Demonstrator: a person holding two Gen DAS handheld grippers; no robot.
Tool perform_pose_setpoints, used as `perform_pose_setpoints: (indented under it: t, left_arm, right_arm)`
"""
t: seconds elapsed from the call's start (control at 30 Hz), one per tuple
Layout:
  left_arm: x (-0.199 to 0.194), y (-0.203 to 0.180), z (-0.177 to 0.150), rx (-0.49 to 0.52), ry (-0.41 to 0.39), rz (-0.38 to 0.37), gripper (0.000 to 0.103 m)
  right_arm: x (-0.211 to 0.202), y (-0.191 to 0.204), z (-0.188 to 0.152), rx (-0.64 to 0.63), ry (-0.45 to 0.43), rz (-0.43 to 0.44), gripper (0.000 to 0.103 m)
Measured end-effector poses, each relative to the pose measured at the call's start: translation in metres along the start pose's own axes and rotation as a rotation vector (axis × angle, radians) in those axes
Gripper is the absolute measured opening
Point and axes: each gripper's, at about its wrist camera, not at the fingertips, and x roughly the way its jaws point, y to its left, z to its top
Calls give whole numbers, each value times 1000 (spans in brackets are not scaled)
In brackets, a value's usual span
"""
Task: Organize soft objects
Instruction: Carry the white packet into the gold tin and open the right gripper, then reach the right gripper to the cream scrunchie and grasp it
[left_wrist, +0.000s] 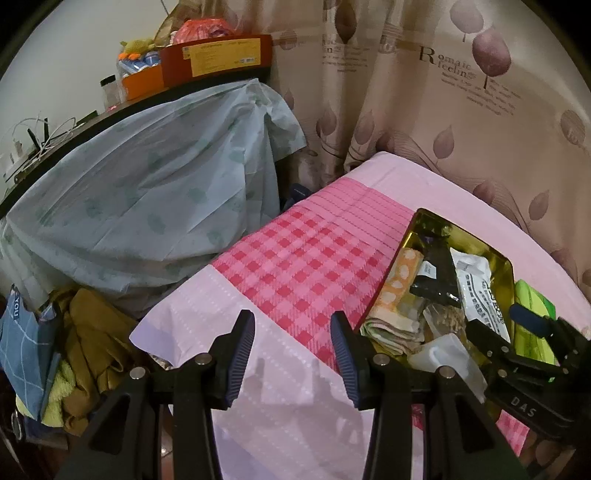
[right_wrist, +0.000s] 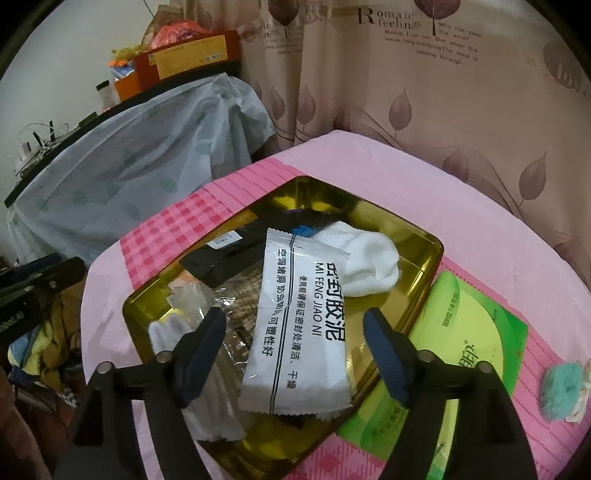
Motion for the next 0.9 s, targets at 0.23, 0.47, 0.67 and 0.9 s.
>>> perform_pose_setpoints:
  t: [0.23,0.47,0.67,0.9]
  left_arm:
    - [-2,-7,-2,30,-13,-8,44]
    - [-2,-12,-4,48,-7,-9,44]
    - [-3,-14,-5,55,-9,-7,44]
    - [-3,-13,-5,53,-3,-9,44]
  right_arm:
    - [-20,1,-1,1,-22,20,85]
    - [-56,-11,-10,25,-72,49,86]
    - [-90,-40,-24,76,-121,24,87]
    - [-115,-110,-69,174,-112,-115,87]
